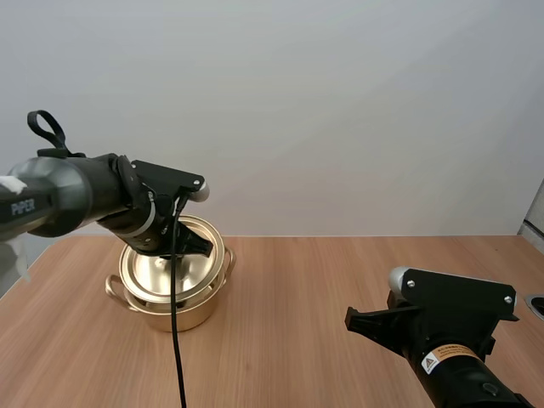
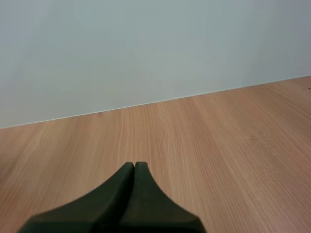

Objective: Open the pot, put the car inside, and close it

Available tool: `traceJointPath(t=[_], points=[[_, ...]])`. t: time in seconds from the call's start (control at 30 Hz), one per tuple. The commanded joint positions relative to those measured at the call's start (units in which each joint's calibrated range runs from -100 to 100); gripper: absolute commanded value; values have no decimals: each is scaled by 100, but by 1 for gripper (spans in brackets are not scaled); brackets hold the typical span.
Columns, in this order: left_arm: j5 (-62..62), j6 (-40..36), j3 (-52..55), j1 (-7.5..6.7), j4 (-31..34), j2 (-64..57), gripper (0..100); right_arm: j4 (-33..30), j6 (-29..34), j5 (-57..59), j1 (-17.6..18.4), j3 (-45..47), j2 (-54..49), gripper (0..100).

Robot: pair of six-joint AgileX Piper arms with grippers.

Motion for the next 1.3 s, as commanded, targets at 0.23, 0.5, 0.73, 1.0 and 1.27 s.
traceJointPath(t=[0.23,0.5,0.73,1.0,1.27], points=[[232,-37,-135,-1,-4,431,0,6,4,-9,4,0,0,0],[307,-142,-291,-1,25,586,3,6,4,-9,4,0,0,0],[455,-179,-291,-1,25,795,56,6,4,-9,4,0,0,0],[276,-258,-403,-1,37,819,100,6,4,-9,4,0,0,0],[-1256,-266,-314,-1,-747,126,100,6,4,-9,4,0,0,0]])
